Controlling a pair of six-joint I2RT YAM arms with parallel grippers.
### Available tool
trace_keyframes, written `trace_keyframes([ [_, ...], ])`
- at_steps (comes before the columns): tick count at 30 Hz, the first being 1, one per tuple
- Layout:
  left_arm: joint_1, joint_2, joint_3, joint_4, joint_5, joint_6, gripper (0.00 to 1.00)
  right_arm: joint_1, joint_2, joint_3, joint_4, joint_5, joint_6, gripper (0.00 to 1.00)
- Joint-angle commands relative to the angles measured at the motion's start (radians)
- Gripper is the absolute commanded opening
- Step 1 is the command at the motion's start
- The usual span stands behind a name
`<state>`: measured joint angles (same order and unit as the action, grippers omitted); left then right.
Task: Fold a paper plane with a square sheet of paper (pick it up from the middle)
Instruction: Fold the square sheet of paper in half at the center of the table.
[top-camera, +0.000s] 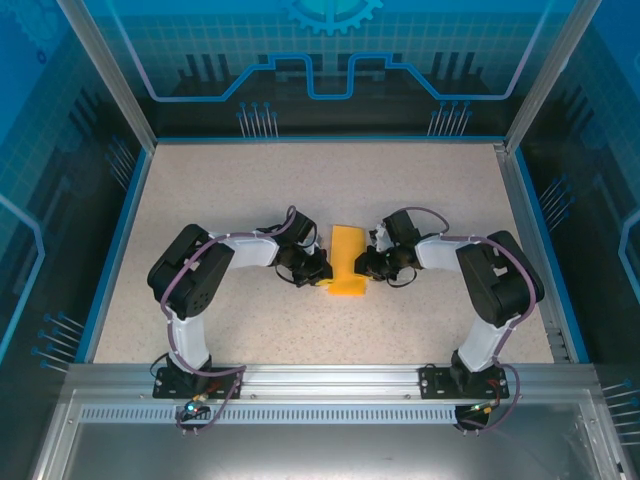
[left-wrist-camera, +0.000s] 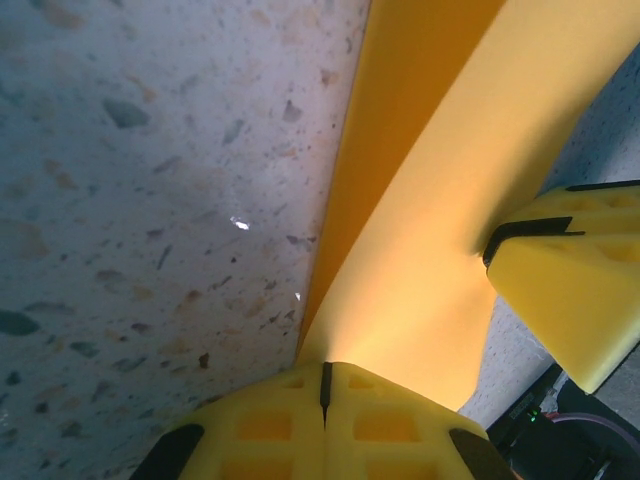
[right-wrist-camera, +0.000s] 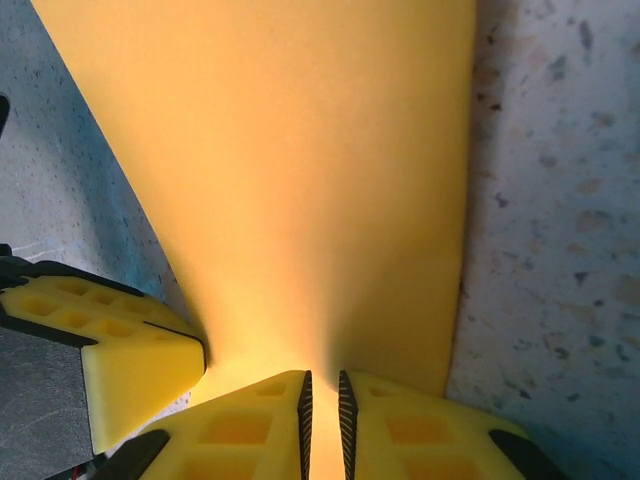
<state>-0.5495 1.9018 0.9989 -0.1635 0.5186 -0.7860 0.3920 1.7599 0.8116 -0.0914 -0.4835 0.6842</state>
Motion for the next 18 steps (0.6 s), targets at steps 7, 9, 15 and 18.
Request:
trace_keyframes([
  [7, -0.024, 0.057, -0.04, -0.125, -0.109, -0.012, 0.0, 0.045, -0.102, -0.012, -0.091, -0.012, -0.044, 0.18],
  [9, -0.023, 0.058, -0.039, -0.123, -0.11, -0.013, 0.0, 0.048, -0.097, -0.043, -0.081, -0.019, -0.035, 0.18],
  [15, -0.025, 0.06, -0.034, -0.124, -0.109, -0.013, 0.0, 0.048, -0.077, -0.113, -0.075, -0.001, -0.026, 0.17],
  [18, -0.025, 0.06, -0.03, -0.124, -0.109, -0.012, 0.0, 0.048, -0.079, -0.112, -0.1, 0.005, -0.039, 0.16],
])
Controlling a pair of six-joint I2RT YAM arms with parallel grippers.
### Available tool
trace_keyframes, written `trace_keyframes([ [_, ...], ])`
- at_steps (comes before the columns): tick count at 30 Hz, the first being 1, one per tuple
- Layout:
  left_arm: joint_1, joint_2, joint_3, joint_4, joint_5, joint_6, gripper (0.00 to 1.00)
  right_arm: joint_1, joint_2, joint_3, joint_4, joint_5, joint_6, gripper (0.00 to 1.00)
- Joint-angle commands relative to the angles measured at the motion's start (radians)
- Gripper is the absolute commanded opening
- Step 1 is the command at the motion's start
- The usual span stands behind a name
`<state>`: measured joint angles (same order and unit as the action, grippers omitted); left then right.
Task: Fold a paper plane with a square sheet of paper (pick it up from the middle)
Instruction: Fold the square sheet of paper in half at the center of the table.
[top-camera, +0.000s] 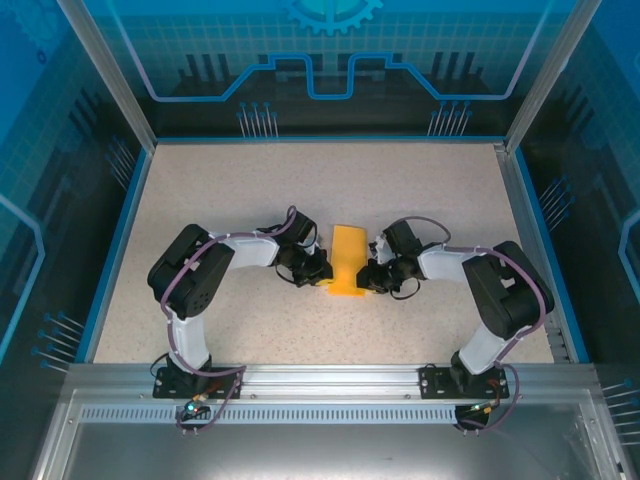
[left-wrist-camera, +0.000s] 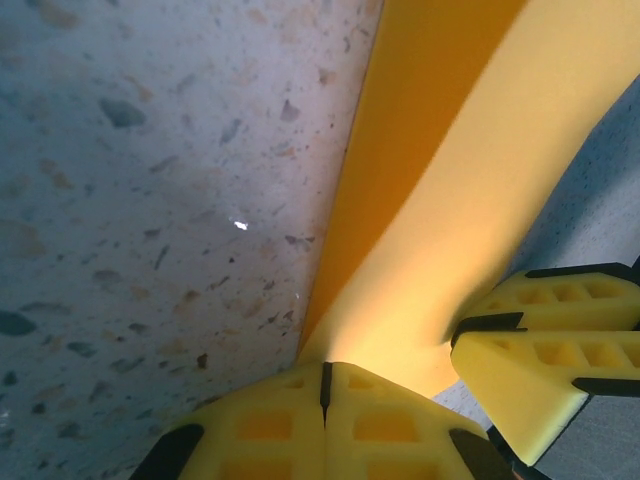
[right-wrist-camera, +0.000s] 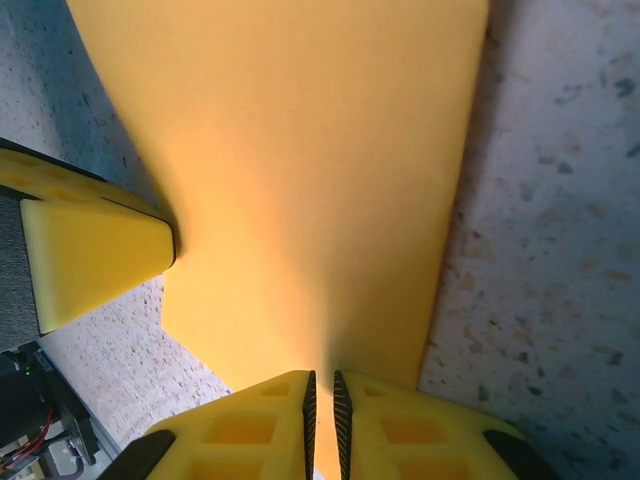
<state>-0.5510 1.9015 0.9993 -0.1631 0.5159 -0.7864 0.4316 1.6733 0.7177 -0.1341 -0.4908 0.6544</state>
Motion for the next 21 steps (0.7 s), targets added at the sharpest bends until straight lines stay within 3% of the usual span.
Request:
trace_keyframes([
  [1, -0.024, 0.06, -0.028, -0.127, -0.107, -0.011, 0.0, 0.009, 0.001, -0.014, -0.064, 0.008, -0.012, 0.16],
  [7, -0.024, 0.059, -0.019, -0.134, -0.109, -0.007, 0.0, 0.032, -0.065, 0.002, -0.063, -0.016, 0.0, 0.16],
  [21, -0.027, 0.036, 0.023, -0.162, -0.108, 0.021, 0.0, 0.067, -0.033, -0.023, -0.091, 0.057, 0.005, 0.16],
])
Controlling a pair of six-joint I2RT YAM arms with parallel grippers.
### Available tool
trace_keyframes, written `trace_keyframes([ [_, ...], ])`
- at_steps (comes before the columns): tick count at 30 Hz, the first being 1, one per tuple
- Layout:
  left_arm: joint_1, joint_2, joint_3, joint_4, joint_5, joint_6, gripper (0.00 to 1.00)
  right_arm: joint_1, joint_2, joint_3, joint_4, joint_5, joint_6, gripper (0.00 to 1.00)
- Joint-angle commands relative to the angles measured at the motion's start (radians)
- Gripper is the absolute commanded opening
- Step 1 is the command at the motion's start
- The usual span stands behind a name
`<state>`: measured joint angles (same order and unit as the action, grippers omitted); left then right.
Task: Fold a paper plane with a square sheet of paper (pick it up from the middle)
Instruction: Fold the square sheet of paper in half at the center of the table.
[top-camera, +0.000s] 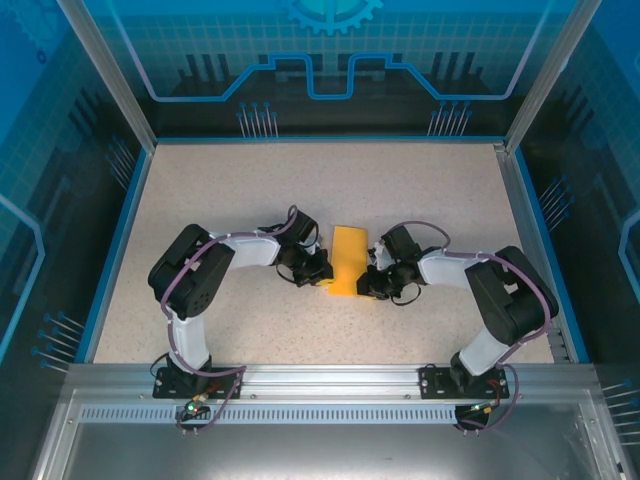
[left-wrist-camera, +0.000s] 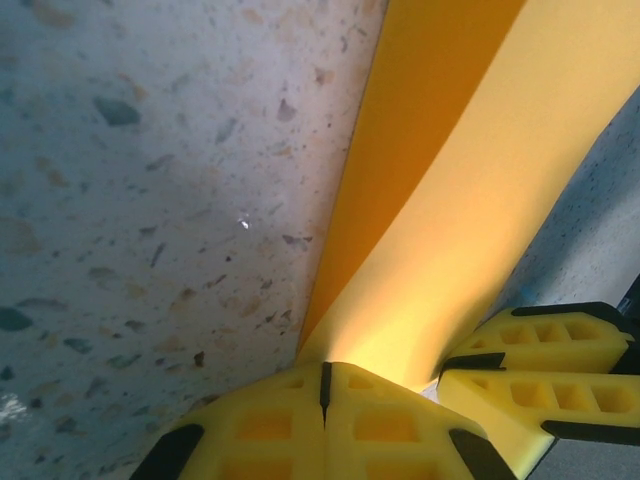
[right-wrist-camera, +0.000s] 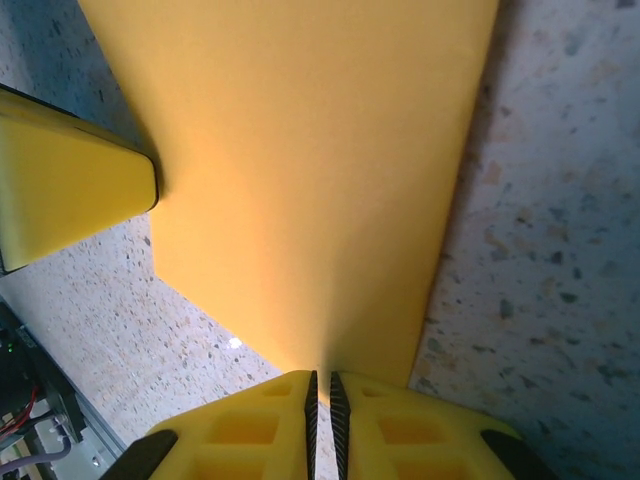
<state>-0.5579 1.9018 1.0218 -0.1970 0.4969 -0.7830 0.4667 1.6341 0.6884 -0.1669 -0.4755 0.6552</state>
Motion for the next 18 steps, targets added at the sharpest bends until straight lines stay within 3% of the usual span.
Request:
trace_keyframes([
  [1, -0.019, 0.017, 0.015, -0.135, -0.093, 0.027, 0.0, 0.043, 0.002, 0.012, -0.054, 0.043, 0.017, 0.16],
  [10, 0.025, -0.196, 0.09, -0.18, -0.203, 0.034, 0.22, 0.156, 0.035, 0.1, 0.135, 0.092, 0.227, 0.18],
  [18, 0.042, -0.327, -0.039, -0.104, -0.234, -0.009, 0.26, 0.115, 0.02, 0.239, -0.032, 0.168, 0.096, 0.19],
])
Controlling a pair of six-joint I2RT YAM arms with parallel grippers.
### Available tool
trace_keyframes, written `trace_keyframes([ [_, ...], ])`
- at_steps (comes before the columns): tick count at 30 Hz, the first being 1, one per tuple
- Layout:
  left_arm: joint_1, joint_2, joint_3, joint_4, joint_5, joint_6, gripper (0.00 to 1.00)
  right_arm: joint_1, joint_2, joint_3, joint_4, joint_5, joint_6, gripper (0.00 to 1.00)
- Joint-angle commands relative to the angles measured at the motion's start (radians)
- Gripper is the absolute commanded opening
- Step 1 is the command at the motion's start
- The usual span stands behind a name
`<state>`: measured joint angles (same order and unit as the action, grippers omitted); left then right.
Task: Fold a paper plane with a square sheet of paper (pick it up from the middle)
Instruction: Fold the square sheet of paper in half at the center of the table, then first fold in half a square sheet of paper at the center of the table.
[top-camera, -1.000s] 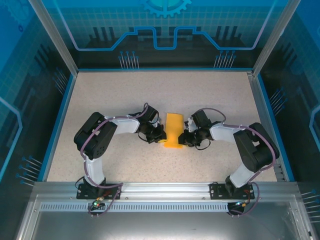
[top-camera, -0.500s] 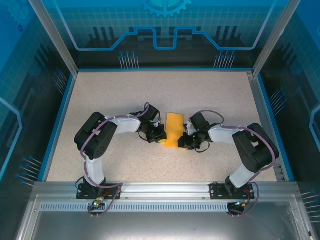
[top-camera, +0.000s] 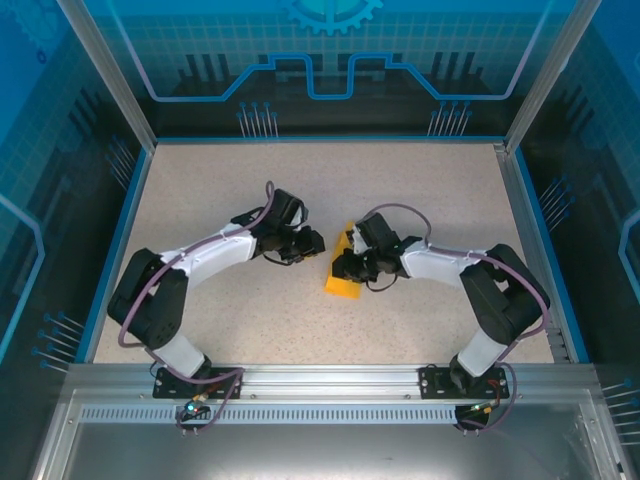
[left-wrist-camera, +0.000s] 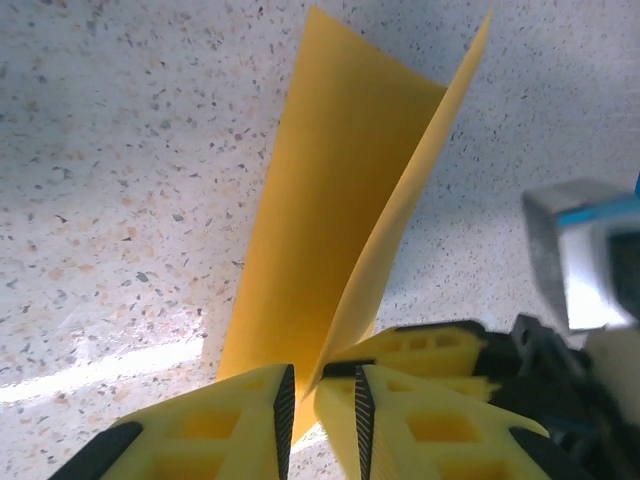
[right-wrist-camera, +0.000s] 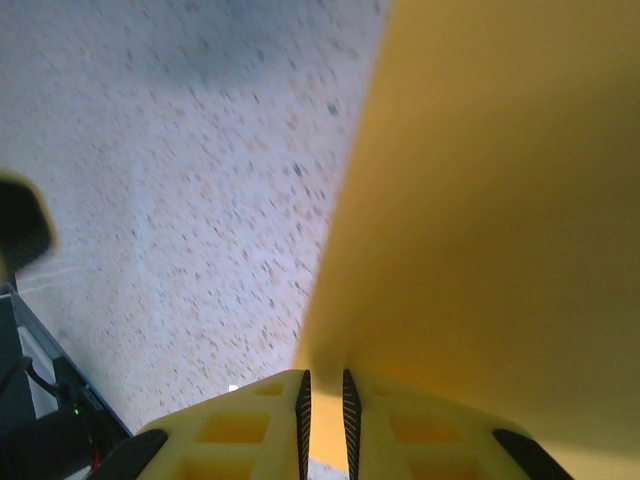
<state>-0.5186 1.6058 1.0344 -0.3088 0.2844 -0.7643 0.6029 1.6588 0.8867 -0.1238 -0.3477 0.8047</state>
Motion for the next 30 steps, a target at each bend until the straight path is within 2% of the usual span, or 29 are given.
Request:
trace_keyframes([
  [1, 0.0, -0.045, -0.067, 0.026, -0.014, -0.036, 0.27, -0.029, 0.0, 0.048, -0.084, 0.045, -0.067, 0.19],
  [7, -0.009, -0.109, -0.132, 0.085, 0.026, -0.069, 0.26, -0.076, 0.047, 0.067, -0.087, 0.055, -0.102, 0.19],
  [14, -0.051, -0.124, -0.186, 0.181, 0.083, -0.14, 0.23, -0.081, 0.168, 0.117, -0.053, 0.029, -0.113, 0.19],
  [22, -0.124, -0.014, -0.18, 0.317, 0.14, -0.208, 0.14, -0.087, 0.222, 0.13, -0.004, 0.031, -0.054, 0.18],
  [30, -0.2, 0.142, -0.09, 0.365, 0.165, -0.221, 0.06, -0.142, 0.131, 0.057, 0.069, -0.061, -0.048, 0.18],
])
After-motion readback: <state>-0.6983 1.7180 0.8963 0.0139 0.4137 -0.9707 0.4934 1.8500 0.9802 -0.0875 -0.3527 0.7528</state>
